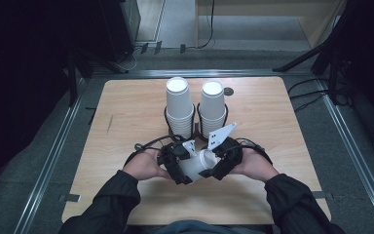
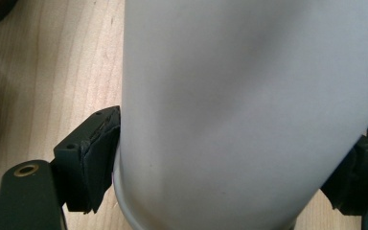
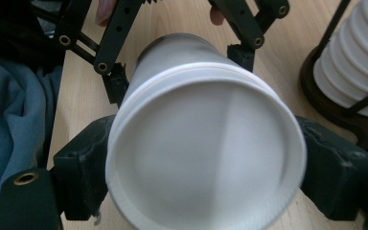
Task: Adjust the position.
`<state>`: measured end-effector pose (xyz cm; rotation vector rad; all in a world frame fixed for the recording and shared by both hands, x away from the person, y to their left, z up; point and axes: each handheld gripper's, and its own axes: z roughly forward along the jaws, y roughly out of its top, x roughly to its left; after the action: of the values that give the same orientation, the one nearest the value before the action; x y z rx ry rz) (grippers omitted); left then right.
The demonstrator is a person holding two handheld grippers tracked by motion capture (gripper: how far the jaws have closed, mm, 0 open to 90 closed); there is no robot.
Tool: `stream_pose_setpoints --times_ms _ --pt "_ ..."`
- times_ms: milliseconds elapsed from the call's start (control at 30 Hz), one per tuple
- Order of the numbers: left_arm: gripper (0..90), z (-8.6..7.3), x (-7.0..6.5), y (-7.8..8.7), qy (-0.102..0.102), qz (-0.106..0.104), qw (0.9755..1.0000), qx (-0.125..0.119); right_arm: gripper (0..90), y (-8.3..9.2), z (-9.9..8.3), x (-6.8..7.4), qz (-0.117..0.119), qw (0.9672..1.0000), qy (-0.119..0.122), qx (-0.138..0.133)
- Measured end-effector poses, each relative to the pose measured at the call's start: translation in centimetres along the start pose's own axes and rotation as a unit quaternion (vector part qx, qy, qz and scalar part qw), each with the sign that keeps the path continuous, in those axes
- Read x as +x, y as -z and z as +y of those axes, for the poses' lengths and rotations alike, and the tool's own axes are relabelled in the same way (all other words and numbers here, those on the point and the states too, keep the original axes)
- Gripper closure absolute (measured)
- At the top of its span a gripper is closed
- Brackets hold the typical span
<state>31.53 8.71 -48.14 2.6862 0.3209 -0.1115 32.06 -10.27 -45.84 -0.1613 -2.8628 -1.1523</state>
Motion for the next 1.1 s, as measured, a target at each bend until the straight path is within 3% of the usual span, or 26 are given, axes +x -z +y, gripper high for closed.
stream_pose_setpoints --times_ms 67,100,233,400,567,900,1100 --pt "13.6 0.0 0.0 0.0 0.0 0.001 1.0 0.001 18.5 -0.1 0.1 0.1 0.004 1.0 0.005 0.004" --pt "13.2 0.0 0.0 0.0 0.001 0.0 1.0 0.002 23.6 -0.1 0.2 0.3 0.006 0.9999 0.016 0.003" --pt "10.4 -0.1 0.0 0.0 0.001 -0.003 0.9999 -0.012 23.7 0.0 0.4 0.3 0.01 0.9998 0.016 0.002" --pt "7.9 -0.2 0.2 0.5 0.01 0.021 0.9991 -0.037 23.4 0.8 0.2 0.1 -0.001 1.0 0.001 -0.003" --pt "6.4 -0.6 0.7 1.3 0.024 0.02 0.9968 -0.073 23.4 1.9 -0.5 -0.5 -0.018 0.9995 -0.018 -0.017" --pt "6.4 -1.7 1.6 2.9 0.045 0.009 0.9899 -0.134 23.3 3.9 -1.7 -1.2 -0.034 0.9974 -0.048 -0.043" --pt "6.4 -2.2 2.0 3.5 0.052 -0.004 0.9816 -0.184 23.3 5.1 -2.1 -1.3 -0.036 0.9944 -0.066 -0.074"
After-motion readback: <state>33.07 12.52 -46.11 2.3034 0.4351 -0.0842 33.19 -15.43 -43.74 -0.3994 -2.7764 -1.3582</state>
